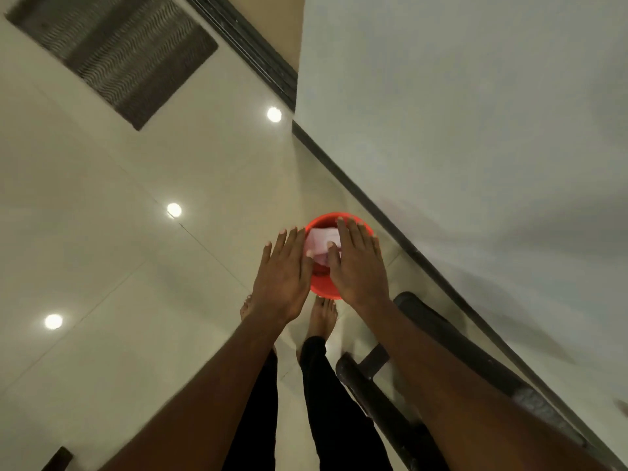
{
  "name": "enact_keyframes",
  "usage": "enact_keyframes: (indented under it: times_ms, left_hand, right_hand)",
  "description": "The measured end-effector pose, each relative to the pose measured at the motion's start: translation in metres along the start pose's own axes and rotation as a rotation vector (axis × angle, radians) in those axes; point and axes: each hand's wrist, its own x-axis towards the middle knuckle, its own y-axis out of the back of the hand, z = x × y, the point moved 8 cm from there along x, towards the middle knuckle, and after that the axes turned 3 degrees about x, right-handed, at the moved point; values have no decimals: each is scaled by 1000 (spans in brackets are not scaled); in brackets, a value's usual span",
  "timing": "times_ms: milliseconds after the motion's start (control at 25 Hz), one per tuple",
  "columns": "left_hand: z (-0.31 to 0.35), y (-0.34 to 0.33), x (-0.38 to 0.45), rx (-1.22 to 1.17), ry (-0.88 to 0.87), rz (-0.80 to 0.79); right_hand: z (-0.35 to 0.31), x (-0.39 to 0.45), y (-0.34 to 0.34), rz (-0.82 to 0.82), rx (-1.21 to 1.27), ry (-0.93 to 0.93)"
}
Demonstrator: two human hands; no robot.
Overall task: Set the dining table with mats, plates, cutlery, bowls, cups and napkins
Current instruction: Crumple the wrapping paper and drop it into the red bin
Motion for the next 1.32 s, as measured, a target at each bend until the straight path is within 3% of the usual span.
enact_keyframes:
  times_ms: [320, 440, 520, 680, 1000, 1320]
  left_hand:
    - [3, 204, -118, -23, 126, 348]
    - [-12, 267, -175, -38, 201, 436]
    - [-12, 279, -188, -55, 224, 431]
    - [-65, 359, -285, -125, 430, 677]
    - [-172, 434, -462, -230, 922, 1053]
    - [-179, 469, -602, -294, 1526, 1329]
  right_hand:
    - [-170, -53, 148, 87, 20, 144]
    - [-259, -89, 175, 43, -16, 317]
    - [-283, -98, 174, 25, -20, 355]
    - [-425, -144, 183, -23, -14, 635]
    - [-664, -237, 152, -189, -22, 1188]
    - [-797, -370, 120, -522, -2, 1730]
